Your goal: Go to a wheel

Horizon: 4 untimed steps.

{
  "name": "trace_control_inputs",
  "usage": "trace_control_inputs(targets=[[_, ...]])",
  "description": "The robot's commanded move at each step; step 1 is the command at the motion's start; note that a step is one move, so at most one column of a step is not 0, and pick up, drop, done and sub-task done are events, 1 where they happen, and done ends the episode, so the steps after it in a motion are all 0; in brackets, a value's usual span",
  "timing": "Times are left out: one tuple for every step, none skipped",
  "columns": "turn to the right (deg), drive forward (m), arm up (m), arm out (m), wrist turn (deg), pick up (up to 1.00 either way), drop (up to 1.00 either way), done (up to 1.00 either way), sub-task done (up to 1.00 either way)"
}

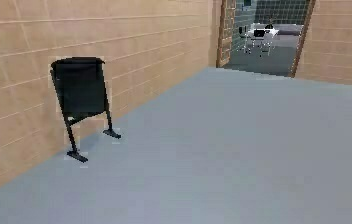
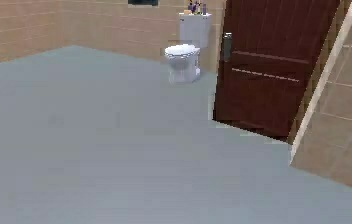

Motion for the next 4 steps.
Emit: trace_control_inputs(targets=[[45.0, 0.0, 0.0, 0.0, 0.0, 0.0, 0.0, 0.0, 0.0], [42.0, 0.0, 0.0, 0.0, 0.0, 0.0, 0.0, 0.0, 0.0], [3.0, 0.0, 0.0, 0.0, 0.0, 0.0, 0.0, 0.0, 0.0], [0.0, 1.0, 0.0, 0.0, 0.0, 0.0, 0.0, 0.0, 0.0]])
